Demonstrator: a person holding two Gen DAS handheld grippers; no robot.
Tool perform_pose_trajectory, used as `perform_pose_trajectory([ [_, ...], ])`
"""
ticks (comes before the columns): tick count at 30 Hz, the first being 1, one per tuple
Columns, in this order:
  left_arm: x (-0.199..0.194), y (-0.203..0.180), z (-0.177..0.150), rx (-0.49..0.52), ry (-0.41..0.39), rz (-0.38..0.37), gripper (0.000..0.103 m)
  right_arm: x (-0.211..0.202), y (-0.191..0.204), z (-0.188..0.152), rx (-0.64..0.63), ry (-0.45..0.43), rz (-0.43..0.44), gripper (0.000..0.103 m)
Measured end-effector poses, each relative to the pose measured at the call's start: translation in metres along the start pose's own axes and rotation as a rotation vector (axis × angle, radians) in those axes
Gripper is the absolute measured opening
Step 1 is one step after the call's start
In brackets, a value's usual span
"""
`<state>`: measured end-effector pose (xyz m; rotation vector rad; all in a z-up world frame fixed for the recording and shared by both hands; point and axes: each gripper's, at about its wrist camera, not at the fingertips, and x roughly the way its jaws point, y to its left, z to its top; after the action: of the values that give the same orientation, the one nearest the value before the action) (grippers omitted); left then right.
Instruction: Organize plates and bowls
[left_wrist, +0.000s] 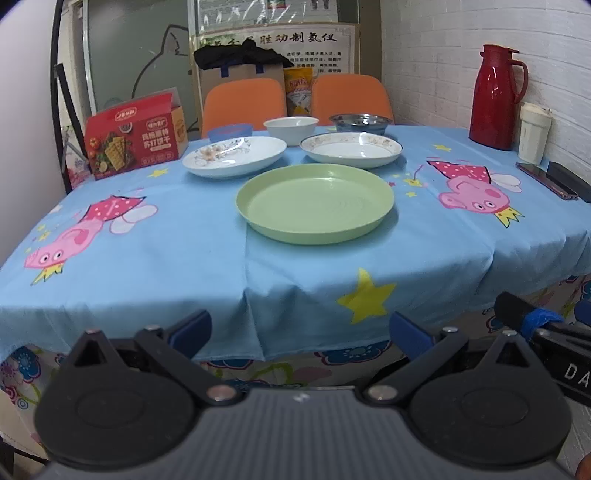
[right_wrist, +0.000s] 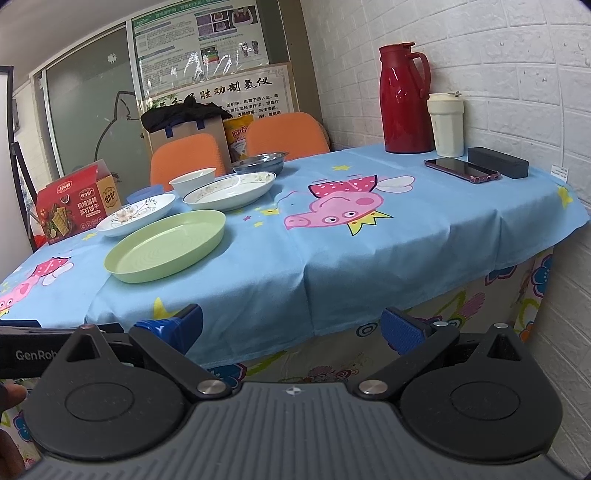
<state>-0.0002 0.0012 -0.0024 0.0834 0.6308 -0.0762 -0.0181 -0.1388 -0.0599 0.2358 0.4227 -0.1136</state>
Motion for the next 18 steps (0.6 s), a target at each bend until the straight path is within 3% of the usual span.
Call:
perform_pose_trajectory([
  [18,0.0003,0.0067,0.0028,-0.033,-0.007,0.002,0.102,-0.001,-0.0025,0.0003,0.002,0.0,-0.003,0.091],
])
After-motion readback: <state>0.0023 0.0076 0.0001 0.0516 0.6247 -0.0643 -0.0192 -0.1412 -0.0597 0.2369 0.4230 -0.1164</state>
